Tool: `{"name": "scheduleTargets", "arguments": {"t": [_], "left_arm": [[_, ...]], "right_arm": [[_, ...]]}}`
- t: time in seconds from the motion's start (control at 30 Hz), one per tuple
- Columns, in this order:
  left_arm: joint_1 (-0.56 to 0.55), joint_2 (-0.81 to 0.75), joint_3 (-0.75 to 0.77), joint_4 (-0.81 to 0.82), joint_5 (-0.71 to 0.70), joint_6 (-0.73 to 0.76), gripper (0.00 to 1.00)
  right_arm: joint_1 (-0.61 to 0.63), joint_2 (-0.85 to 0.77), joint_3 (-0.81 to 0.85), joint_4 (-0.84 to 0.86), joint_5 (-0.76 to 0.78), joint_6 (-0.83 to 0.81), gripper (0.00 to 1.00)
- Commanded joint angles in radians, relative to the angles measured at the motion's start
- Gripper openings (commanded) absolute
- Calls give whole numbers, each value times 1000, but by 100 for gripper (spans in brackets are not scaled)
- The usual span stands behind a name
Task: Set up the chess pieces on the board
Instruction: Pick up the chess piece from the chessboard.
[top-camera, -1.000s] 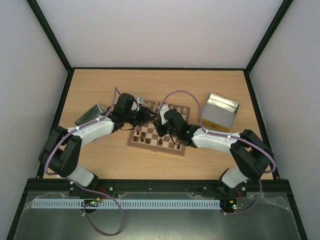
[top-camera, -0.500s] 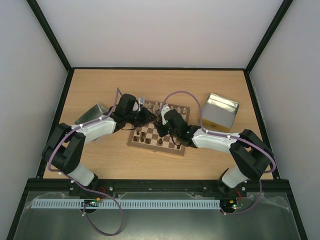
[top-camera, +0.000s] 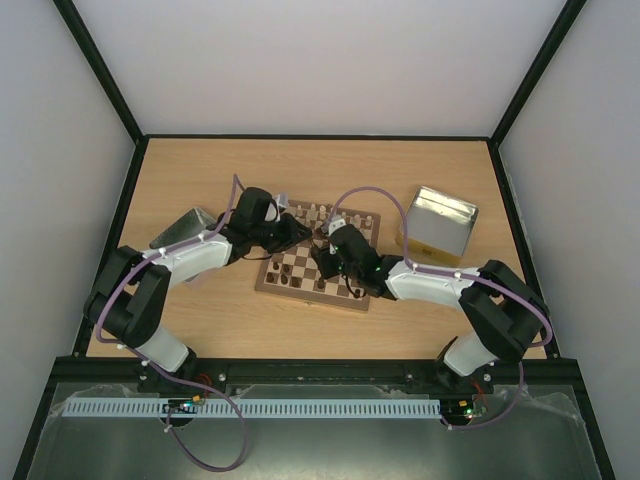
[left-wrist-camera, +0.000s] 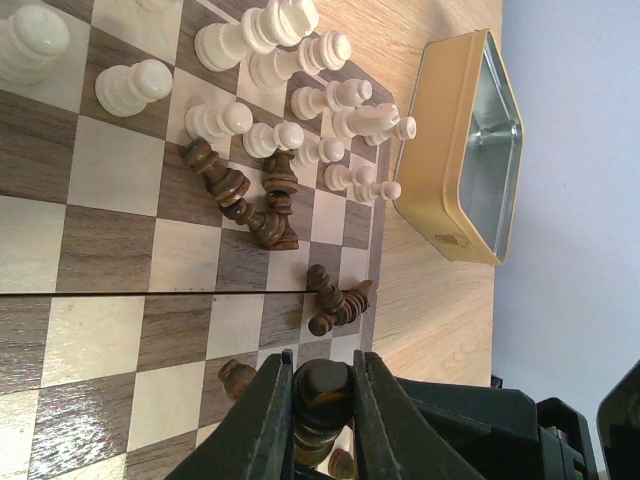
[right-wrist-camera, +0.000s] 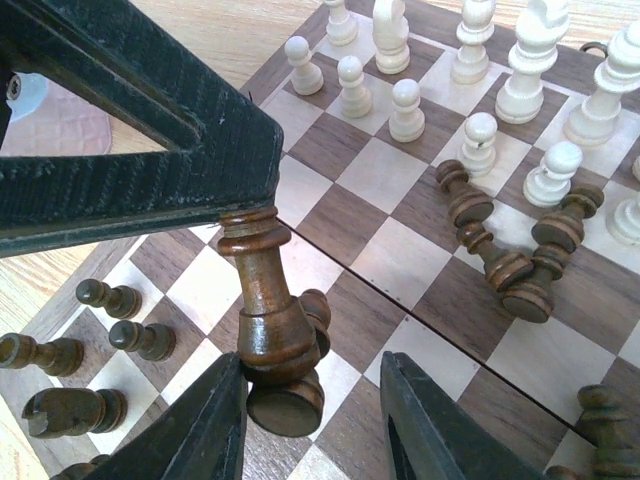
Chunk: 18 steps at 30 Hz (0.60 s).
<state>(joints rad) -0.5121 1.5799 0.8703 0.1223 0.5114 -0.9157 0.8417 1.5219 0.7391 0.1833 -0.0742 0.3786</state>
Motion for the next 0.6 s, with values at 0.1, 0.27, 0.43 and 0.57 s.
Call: {"name": "scheduleTargets", "arguments": {"t": [0.1,0.27,0.43,0.57], "left_arm": [[-3,-16,14,14,2,-1,2],[-3,-22,17,14,2,-9,2],[-3,-27,22,14,4,-23,2],[-3,-23,24,12,-1,-20,2]], "right_arm": [[0,-27,-3,-16,7,-19,25],[0,-17,2,-28,23,-28,15],[0,-21,-7,-33,42,-32,24],[0,-23,-6,-27,42,-41,26]]}}
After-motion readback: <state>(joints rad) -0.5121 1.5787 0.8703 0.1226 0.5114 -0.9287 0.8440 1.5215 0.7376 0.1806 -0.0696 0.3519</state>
